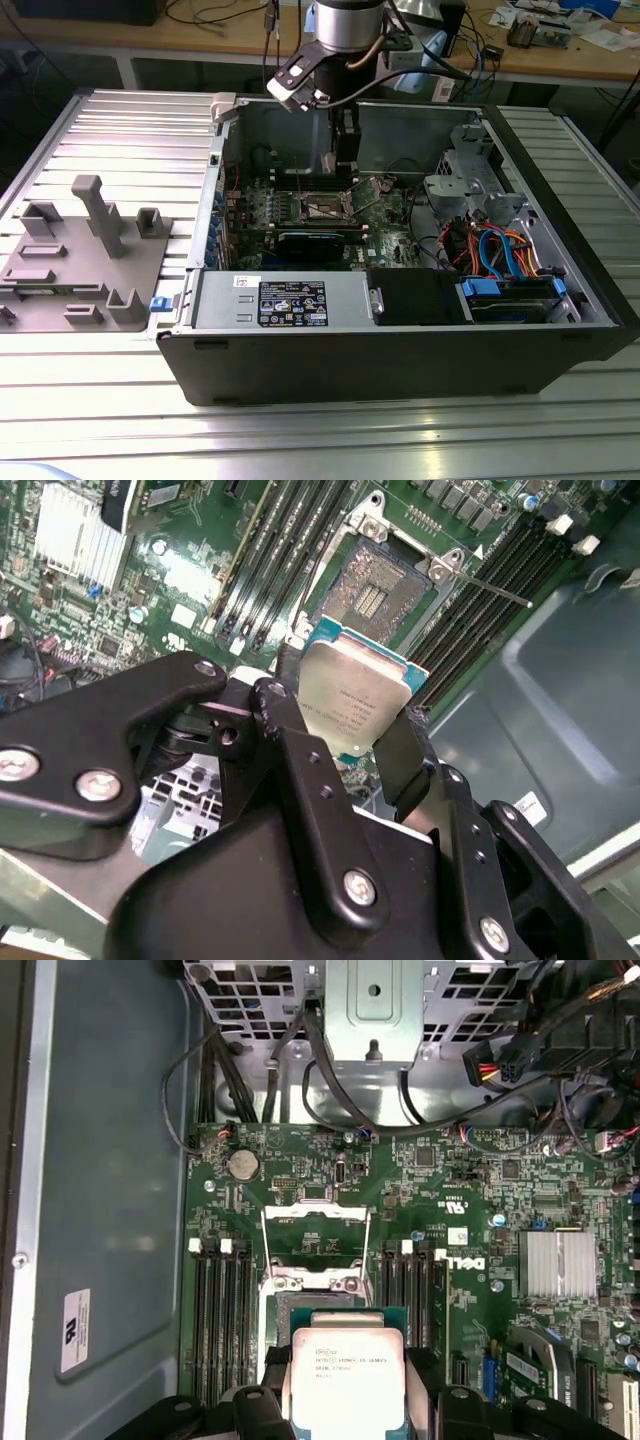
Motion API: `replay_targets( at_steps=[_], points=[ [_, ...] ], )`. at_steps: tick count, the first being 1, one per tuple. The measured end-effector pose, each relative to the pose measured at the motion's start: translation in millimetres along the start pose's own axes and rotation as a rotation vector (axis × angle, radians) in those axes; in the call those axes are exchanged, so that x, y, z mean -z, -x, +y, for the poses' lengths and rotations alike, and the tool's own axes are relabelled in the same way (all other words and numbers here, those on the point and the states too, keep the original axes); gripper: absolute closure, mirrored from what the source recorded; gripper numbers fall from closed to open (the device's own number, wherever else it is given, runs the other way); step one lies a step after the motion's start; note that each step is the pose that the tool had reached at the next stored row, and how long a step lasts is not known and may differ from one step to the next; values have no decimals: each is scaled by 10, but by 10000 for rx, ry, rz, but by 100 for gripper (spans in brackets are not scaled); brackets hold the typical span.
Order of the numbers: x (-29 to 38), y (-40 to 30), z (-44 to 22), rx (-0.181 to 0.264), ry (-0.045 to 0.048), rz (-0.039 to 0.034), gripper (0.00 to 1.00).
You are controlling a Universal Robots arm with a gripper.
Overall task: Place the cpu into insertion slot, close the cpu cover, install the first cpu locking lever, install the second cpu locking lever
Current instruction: 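Place the cpu into insertion slot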
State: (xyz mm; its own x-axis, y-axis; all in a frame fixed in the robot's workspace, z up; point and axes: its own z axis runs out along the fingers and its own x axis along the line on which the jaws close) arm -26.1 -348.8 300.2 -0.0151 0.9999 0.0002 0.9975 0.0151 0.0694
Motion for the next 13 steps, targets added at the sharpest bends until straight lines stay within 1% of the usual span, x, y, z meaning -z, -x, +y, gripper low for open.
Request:
replay_targets(
  at_steps=[3,4,5,6,13],
  points=[
    [-55,-13,-10,-65,0,-5,46],
    [-80,-13,-29,-65,0,-6,46],
    [-115,-14,-61,-64,1,-4,46],
    [-131,-15,-72,-65,0,-4,46],
    [-293,-42,-102,-86,0,-6,46]
  ],
)
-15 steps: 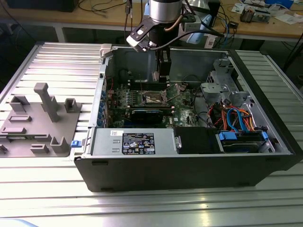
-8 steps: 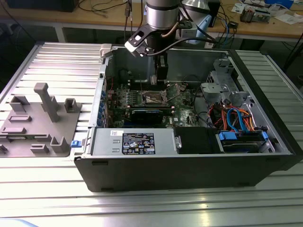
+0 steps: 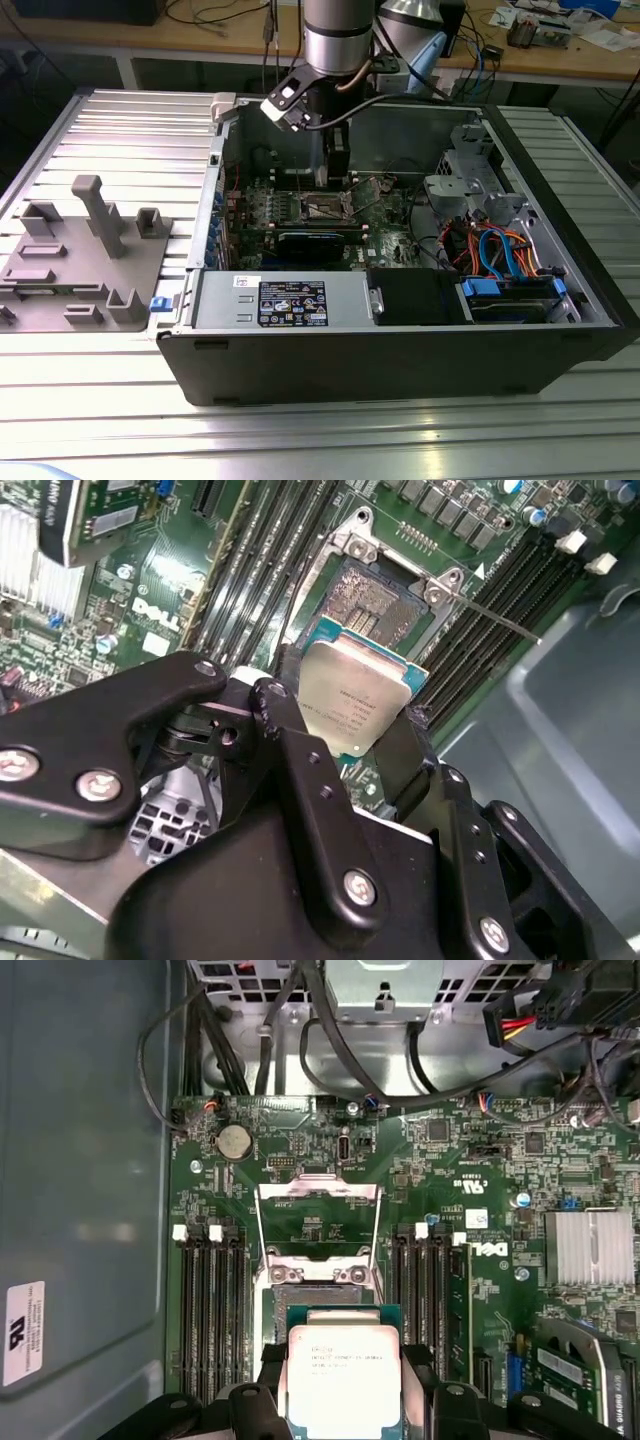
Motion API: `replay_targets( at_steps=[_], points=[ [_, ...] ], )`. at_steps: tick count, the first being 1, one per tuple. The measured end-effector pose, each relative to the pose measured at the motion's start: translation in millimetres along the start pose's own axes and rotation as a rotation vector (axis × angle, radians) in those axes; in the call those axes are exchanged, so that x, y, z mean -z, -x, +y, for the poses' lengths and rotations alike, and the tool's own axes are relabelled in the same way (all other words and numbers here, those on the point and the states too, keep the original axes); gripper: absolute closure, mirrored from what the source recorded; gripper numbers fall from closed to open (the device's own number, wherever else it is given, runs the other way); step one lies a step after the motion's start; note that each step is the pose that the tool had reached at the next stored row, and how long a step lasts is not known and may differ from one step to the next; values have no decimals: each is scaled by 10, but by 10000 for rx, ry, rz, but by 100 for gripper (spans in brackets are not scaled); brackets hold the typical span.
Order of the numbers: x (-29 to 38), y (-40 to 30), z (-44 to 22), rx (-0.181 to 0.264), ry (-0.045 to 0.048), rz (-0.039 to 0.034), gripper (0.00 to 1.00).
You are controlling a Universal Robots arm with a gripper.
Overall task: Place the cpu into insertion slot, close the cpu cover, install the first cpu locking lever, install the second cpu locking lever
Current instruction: 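Place the cpu into insertion slot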
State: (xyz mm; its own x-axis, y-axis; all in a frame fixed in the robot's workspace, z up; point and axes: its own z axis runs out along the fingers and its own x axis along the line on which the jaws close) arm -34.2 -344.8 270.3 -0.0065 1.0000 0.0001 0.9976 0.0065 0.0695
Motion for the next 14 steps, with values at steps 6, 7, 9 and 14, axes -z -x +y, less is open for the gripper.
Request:
replay_targets(
  at_steps=[6,7,9,14],
  points=[
    [-119,-26,-13,0,0,0,46],
    [-146,-30,-23,0,1,1,46],
    [-183,-35,-36,0,1,0,46],
    [-281,-53,-51,0,2,-1,46]
  ],
)
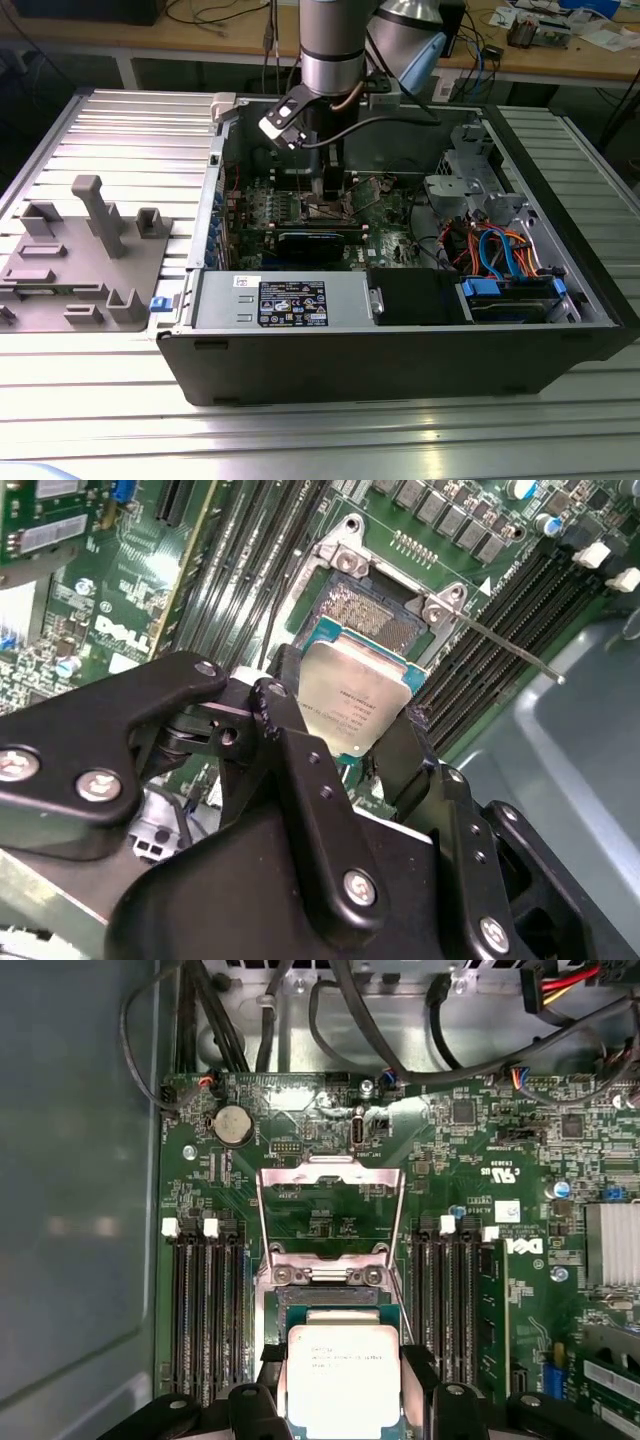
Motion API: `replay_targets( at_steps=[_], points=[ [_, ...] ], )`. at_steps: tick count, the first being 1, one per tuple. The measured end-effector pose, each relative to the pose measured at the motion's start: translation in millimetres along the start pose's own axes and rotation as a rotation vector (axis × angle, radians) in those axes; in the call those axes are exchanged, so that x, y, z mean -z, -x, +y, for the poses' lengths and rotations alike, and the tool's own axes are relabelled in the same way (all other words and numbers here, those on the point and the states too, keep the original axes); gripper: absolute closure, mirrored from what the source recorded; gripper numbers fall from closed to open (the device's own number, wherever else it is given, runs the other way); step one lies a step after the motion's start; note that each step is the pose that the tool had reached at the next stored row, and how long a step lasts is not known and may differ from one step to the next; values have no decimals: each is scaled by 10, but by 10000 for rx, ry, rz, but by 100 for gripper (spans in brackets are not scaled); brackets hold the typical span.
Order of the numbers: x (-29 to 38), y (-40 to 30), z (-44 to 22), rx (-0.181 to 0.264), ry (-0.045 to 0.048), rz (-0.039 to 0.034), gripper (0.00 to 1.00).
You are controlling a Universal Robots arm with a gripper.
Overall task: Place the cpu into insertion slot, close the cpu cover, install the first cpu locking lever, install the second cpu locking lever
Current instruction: 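Place the cpu into insertion slot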
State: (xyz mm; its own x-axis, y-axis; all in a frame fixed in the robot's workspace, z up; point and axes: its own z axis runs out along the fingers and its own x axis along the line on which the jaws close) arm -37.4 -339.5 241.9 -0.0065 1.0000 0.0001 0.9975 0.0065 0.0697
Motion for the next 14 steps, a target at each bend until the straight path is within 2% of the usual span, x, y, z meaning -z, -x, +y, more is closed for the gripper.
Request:
replay_targets(
  at_steps=[7,14],
  points=[
    [-188,-17,-23,-3,2,1,46],
    [-292,-20,-43,-23,2,2,46]
  ],
)
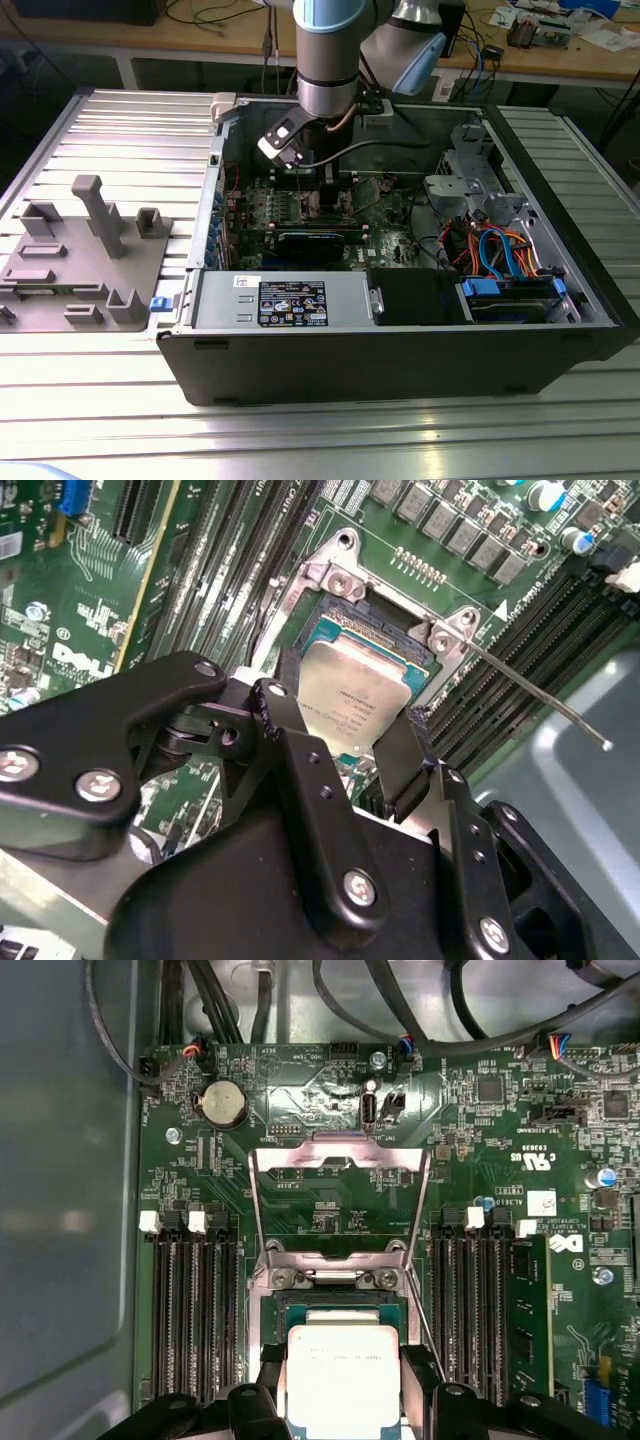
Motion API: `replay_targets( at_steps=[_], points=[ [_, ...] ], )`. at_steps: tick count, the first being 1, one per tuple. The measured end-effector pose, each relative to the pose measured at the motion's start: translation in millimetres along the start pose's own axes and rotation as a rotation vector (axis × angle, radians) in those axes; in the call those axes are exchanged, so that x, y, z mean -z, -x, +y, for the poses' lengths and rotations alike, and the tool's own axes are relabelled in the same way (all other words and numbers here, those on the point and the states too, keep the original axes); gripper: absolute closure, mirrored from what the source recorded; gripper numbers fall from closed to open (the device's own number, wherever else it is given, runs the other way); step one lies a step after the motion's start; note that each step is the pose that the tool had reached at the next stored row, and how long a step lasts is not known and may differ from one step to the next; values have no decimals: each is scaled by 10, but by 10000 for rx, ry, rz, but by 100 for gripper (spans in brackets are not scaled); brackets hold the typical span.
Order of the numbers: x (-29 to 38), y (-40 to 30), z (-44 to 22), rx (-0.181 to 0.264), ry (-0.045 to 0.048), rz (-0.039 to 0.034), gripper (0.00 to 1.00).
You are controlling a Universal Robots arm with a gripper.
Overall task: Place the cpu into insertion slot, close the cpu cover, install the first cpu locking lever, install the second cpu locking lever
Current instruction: 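Place the cpu into insertion slot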
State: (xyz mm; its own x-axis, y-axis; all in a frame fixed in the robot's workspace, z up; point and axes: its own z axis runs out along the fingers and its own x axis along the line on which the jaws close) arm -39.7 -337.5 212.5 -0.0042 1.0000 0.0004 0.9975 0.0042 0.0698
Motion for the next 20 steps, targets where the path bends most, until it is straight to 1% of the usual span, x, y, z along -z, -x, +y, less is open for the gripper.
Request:
replay_targets(
  at_steps=[2,6,14,20],
  points=[
    [-40,-1,-4,-17,0,0,46],
    [-55,-2,-5,-20,1,6,46],
    [-113,-5,-8,-19,0,6,46],
    [-125,-6,-10,-19,0,6,46]
  ],
)
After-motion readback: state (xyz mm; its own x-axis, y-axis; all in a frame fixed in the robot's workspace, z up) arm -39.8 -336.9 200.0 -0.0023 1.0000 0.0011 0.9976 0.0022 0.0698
